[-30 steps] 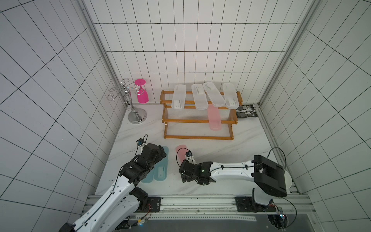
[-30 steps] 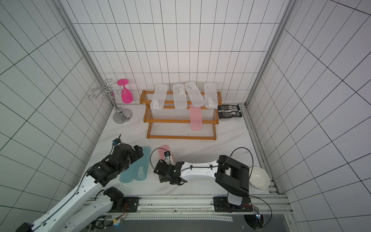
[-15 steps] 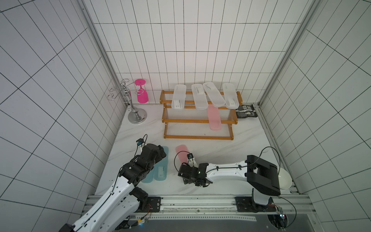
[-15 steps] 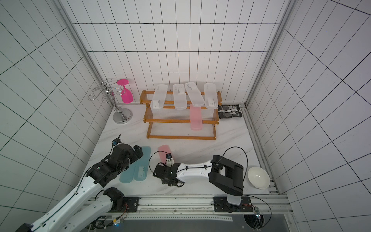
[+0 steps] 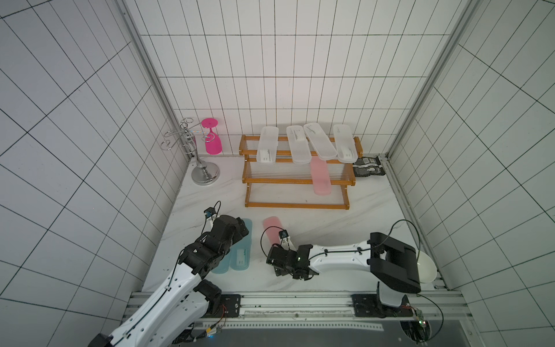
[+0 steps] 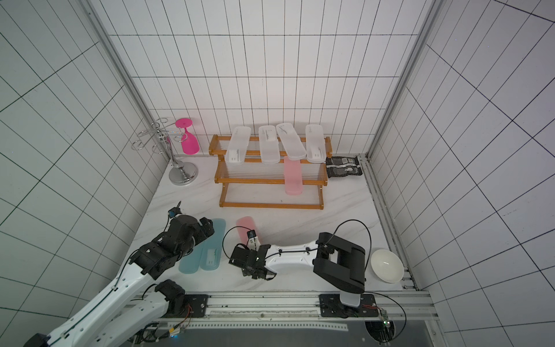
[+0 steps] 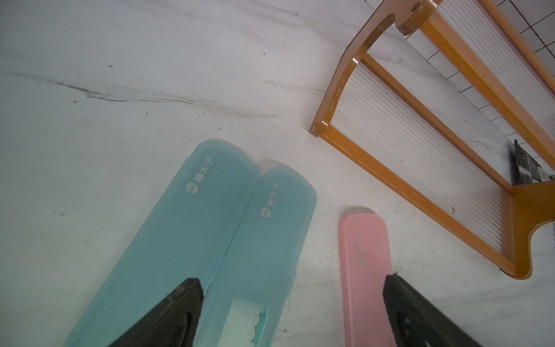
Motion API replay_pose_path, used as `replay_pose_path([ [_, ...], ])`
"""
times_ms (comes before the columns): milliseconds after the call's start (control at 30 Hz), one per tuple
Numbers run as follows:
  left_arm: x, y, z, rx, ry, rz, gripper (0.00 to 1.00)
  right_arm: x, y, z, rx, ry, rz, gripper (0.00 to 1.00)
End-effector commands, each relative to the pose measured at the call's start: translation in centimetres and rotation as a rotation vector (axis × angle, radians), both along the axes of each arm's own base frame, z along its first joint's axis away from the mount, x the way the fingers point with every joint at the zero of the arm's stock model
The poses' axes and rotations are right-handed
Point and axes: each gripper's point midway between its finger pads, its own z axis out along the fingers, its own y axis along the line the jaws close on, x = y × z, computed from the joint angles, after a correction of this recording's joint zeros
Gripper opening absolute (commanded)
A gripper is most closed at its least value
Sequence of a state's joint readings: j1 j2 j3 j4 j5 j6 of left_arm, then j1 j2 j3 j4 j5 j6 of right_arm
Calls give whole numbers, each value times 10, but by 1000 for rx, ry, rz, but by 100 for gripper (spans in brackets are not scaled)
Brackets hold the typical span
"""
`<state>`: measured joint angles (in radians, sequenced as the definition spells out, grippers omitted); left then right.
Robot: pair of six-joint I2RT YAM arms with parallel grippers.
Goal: Place the pencil cases on the shelf according to color
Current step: Pick up the pencil case from the center of the board, then place the pencil case on the shelf.
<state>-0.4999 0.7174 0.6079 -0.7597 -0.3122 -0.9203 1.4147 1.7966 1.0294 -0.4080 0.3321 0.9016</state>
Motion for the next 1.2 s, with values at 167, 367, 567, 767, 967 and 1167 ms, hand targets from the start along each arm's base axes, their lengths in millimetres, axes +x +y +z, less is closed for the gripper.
replay_pose_path([
  [167, -5, 0, -7, -2, -12, -36, 98, 3, -20, 27, 17, -103, -24, 65],
  [367, -7, 6, 0, 47, -7, -35, 98, 16, -46, 83, 75, -213, -106, 59],
  [567, -3, -9, -8, -49, 4, -37, 98, 29, -64, 128, 154, -242, -155, 61],
  [767, -3, -13, -9, -54, -1, -44, 98, 50, -54, 152, 193, -192, -157, 59],
  [967, -4, -11, -10, -30, -8, -58, 98, 77, -35, 167, 170, -229, -149, 59],
  [1167, -7, -9, -15, -36, -18, -55, 98, 102, -23, 181, 167, -256, -165, 59],
])
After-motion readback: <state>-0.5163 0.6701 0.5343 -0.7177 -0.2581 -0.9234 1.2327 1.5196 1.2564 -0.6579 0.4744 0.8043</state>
